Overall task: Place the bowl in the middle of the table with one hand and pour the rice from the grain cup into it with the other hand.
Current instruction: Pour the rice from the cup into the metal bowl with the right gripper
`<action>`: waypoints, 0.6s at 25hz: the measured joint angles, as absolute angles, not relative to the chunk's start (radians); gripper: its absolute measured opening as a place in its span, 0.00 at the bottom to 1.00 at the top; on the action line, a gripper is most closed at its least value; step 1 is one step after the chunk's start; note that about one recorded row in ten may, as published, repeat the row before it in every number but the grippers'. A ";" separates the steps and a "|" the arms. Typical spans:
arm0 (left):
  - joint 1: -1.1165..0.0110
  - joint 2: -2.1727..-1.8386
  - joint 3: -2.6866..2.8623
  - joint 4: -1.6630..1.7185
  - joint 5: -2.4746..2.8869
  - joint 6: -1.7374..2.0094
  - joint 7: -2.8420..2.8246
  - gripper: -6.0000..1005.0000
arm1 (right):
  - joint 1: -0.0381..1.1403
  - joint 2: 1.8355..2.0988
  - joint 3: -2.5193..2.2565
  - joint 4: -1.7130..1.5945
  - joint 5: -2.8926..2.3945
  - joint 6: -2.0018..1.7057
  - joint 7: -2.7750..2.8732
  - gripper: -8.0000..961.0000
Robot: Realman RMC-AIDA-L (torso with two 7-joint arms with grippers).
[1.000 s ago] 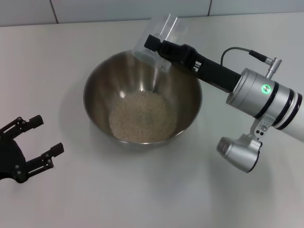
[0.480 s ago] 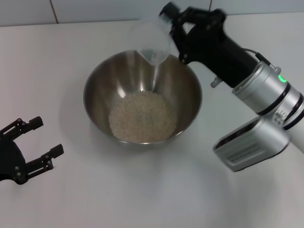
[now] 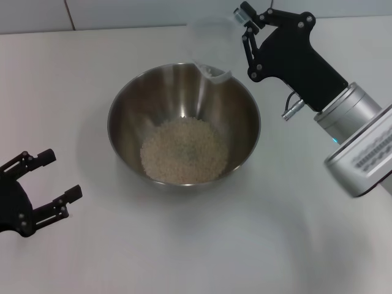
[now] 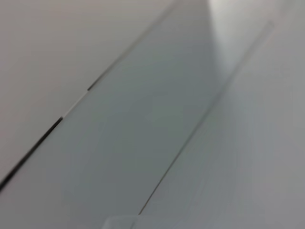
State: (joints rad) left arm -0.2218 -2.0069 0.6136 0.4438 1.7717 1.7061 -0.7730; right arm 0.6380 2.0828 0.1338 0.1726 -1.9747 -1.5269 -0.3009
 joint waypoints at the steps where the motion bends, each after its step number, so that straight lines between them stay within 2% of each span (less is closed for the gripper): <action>1: -0.222 -2.007 0.614 0.446 1.772 1.706 -0.773 0.81 | 0.638 2.083 0.135 0.167 -1.975 -1.522 -0.241 0.10; 9: -0.224 -2.006 0.611 0.459 1.772 1.715 -0.781 0.81 | 0.644 2.080 0.127 0.114 -1.980 -1.512 0.156 0.11; 15: -0.221 -2.006 0.609 0.465 1.772 1.716 -0.783 0.81 | 0.626 2.081 0.134 0.111 -1.980 -1.544 0.183 0.11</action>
